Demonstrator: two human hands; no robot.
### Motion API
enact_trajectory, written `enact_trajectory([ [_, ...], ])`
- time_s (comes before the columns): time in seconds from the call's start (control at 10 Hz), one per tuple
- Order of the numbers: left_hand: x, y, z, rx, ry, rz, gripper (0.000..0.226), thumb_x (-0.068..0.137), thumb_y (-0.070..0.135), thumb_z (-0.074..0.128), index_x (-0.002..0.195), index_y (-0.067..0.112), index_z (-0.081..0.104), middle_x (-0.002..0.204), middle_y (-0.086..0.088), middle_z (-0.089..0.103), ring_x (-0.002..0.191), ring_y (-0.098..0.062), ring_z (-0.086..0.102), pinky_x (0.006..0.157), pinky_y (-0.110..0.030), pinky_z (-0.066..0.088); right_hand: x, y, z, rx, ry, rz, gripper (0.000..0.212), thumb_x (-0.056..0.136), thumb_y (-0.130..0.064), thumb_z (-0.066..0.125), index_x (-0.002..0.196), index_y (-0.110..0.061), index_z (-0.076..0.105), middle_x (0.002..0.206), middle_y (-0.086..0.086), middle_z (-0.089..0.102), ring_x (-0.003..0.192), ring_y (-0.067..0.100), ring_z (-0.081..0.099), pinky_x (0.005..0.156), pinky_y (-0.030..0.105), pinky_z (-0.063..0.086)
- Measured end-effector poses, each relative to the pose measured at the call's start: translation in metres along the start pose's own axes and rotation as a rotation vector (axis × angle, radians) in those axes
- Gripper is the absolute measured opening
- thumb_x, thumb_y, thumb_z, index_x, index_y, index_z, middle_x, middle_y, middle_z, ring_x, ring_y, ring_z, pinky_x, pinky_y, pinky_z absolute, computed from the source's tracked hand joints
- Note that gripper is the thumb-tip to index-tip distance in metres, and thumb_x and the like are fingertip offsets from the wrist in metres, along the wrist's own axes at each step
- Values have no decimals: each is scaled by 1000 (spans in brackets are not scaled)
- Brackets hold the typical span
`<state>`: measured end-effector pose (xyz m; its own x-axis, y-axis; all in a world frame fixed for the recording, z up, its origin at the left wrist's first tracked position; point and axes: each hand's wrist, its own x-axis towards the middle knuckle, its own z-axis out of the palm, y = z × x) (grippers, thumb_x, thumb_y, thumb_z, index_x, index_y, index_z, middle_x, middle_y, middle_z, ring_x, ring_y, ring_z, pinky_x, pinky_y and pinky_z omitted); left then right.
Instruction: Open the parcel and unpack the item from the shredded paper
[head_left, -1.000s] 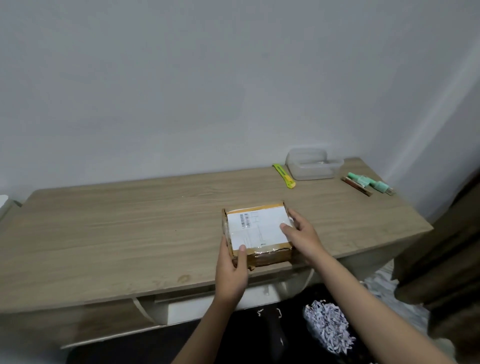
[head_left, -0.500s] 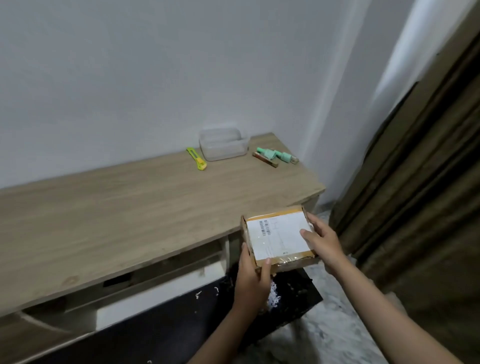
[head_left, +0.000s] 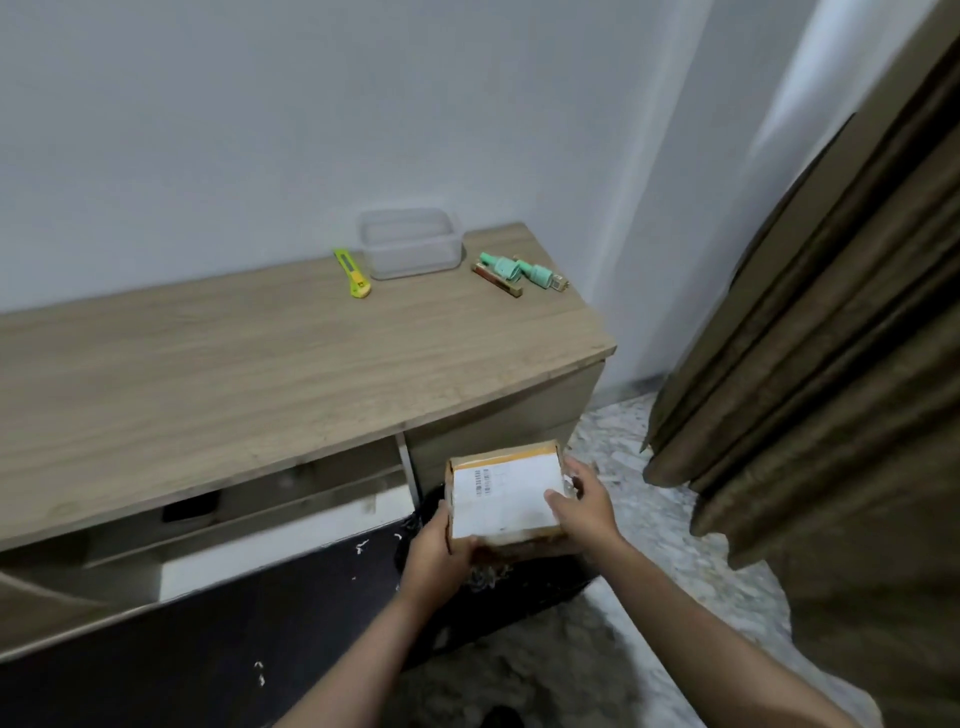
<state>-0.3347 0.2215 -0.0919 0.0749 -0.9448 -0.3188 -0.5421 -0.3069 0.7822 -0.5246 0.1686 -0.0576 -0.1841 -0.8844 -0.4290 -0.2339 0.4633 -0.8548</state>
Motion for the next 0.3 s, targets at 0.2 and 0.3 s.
enact_trajectory([
  [0.2,17,20,-5,126,45,-72,64,90,26,56,144,3,29,149,-16,36,139,-26,33,111,-30,27,10,-18,2,0,-21,108,59,91,-10,56,144,-14,32,144,14,42,118,27,51,86,36,46],
  [0.3,21,35,-7,66,147,22,58,91,24,55,143,7,34,149,-12,36,140,-23,31,113,-28,23,14,-28,-3,-26,23,99,54,92,-12,55,142,-16,35,140,13,46,111,30,56,86,41,47],
])
